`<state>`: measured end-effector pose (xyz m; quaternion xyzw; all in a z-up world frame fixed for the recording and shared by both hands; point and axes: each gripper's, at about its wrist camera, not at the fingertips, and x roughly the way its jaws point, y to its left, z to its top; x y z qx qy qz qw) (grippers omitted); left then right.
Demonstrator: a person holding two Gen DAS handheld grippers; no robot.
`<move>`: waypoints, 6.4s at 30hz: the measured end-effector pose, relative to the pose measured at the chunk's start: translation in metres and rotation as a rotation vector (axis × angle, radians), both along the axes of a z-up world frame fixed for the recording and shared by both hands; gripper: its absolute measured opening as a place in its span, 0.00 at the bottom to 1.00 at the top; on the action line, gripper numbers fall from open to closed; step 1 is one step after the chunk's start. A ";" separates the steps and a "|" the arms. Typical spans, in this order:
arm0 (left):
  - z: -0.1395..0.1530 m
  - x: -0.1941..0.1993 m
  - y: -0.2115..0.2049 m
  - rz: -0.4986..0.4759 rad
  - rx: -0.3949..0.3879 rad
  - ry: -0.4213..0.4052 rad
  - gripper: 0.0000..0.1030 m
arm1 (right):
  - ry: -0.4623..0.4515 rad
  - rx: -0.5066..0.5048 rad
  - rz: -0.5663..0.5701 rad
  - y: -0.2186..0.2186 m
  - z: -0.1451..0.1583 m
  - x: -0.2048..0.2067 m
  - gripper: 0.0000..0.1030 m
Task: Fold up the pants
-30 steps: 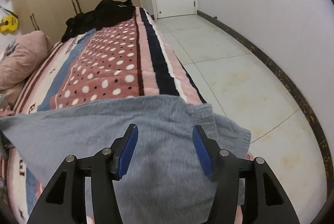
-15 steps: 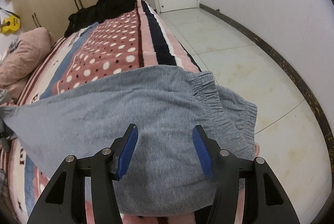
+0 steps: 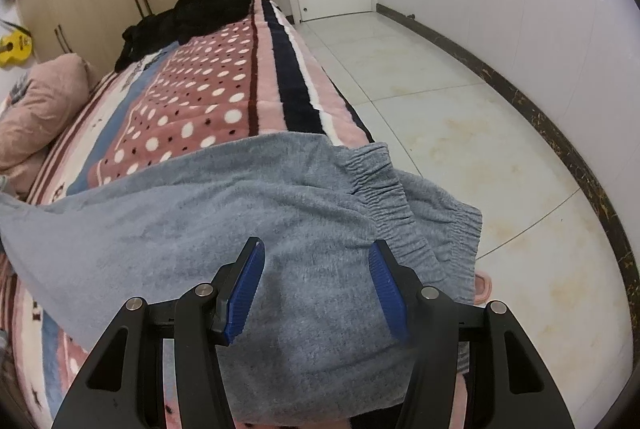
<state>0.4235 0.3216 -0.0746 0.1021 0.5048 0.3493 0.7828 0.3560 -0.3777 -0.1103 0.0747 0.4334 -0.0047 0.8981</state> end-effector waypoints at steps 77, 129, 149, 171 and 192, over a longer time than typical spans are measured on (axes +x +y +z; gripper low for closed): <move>-0.054 -0.139 -0.117 -0.104 -0.889 -0.250 0.17 | -0.190 0.259 -0.234 -0.060 0.022 -0.122 0.05; -0.045 -0.102 -0.167 -0.688 -0.470 0.247 0.16 | 0.118 -0.150 0.952 0.187 -0.015 -0.019 0.62; 0.021 -0.130 -0.172 -0.647 -0.309 0.020 0.03 | 0.131 -0.191 0.990 0.219 -0.023 -0.009 0.76; 0.027 -0.146 -0.161 -0.565 -0.283 -0.055 0.03 | 0.025 -0.263 0.990 0.203 0.000 -0.038 0.00; -0.021 -0.078 -0.159 -0.601 -0.368 0.127 0.72 | 0.117 -0.184 0.988 0.202 0.003 -0.013 0.51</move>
